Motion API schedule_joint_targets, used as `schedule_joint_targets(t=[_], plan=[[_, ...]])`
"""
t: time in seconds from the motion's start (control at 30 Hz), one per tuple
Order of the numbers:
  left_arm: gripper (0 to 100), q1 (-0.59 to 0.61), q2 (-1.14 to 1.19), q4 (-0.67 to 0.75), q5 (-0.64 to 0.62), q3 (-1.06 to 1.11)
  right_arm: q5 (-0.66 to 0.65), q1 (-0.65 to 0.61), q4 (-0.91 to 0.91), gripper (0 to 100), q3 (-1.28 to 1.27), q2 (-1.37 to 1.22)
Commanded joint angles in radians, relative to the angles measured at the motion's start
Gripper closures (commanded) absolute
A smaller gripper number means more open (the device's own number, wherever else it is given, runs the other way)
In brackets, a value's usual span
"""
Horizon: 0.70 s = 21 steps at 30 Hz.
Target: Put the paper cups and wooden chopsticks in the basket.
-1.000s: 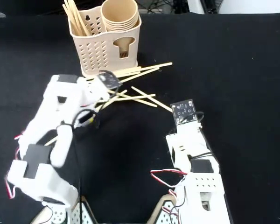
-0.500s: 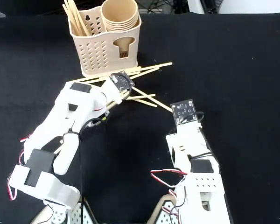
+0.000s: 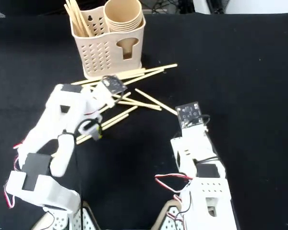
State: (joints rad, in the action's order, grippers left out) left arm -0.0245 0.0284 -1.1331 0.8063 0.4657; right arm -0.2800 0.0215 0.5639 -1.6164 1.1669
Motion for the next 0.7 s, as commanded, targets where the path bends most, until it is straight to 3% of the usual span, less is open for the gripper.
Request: schedule_joint_targets(t=[0.0,0.17,0.5,0.67], plan=[[77,0.076,-0.029,0.029,0.078,0.027,-0.002,-0.008,-0.02,85.8,0.002,0.012],[77,0.111,-0.029,0.077,0.112,0.077,-0.002,-0.008,-0.02,85.8,0.002,0.012],[77,0.019,-0.028,0.106,0.106,0.102,-0.002,-0.008,-0.02,85.8,0.002,0.012],[87,0.015,-0.026,0.114,0.107,0.102,-0.002,-0.008,-0.018,85.8,0.002,0.012]])
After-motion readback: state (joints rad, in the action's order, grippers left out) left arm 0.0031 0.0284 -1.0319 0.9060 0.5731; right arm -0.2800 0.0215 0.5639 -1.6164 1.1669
